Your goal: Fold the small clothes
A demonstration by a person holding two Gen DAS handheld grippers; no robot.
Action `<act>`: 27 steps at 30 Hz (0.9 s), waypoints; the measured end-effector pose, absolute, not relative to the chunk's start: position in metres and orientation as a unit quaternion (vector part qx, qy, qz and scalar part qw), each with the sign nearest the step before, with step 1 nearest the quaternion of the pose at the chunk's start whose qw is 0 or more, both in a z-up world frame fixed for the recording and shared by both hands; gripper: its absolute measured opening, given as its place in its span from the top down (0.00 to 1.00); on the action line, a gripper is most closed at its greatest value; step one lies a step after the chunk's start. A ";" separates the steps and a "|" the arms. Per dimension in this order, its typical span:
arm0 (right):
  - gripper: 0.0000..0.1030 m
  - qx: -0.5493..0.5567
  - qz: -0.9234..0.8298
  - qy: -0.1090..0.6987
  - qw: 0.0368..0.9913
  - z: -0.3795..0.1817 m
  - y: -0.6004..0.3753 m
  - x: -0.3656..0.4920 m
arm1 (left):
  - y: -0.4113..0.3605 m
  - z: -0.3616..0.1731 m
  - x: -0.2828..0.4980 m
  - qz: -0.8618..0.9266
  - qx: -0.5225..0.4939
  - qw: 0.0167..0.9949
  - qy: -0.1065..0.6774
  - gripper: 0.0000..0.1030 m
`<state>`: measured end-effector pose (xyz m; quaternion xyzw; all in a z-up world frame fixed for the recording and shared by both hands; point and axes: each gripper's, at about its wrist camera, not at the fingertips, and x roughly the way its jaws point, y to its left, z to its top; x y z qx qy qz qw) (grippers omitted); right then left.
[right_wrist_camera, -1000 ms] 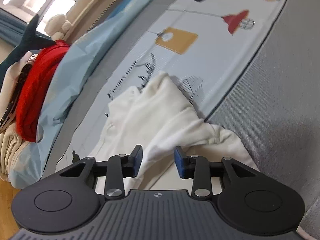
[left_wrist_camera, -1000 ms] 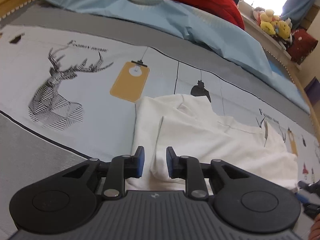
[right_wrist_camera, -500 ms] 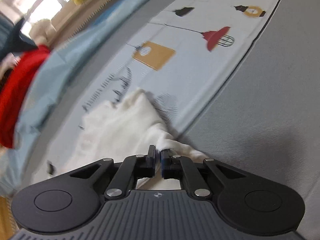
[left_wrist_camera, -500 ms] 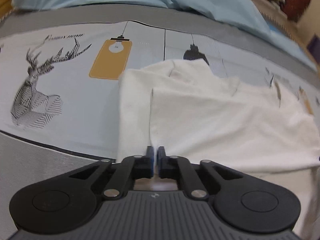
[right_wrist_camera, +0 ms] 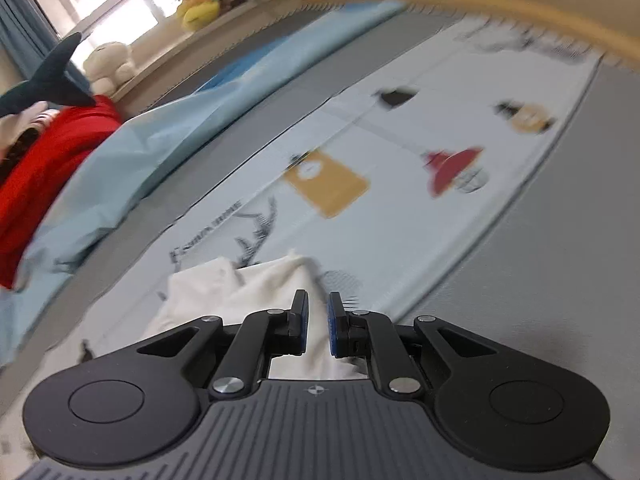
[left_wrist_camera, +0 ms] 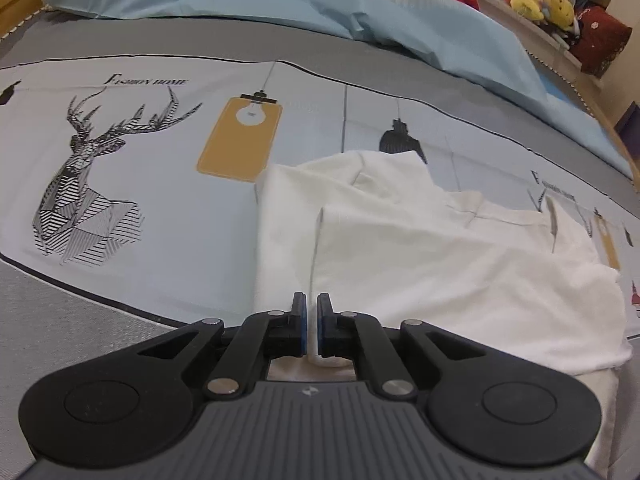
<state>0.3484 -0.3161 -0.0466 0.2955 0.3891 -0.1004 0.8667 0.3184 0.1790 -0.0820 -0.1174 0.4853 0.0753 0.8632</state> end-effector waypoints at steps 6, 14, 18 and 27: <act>0.87 0.353 -0.046 0.410 0.840 -0.090 -0.340 0.400 | 0.178 -0.089 0.320 0.070 -0.111 0.859 0.495 0.94; 0.82 0.334 -0.012 0.431 0.838 -0.114 -0.347 0.441 | 0.180 -0.097 0.324 0.067 -0.100 0.856 0.504 0.92; 0.84 0.330 -0.024 0.411 0.849 -0.115 -0.348 0.452 | 0.180 -0.098 0.327 0.067 -0.101 0.855 0.504 0.92; 0.84 0.369 -0.041 0.419 0.829 -0.117 -0.367 0.449 | 0.180 -0.094 0.328 0.067 -0.107 0.856 0.501 0.87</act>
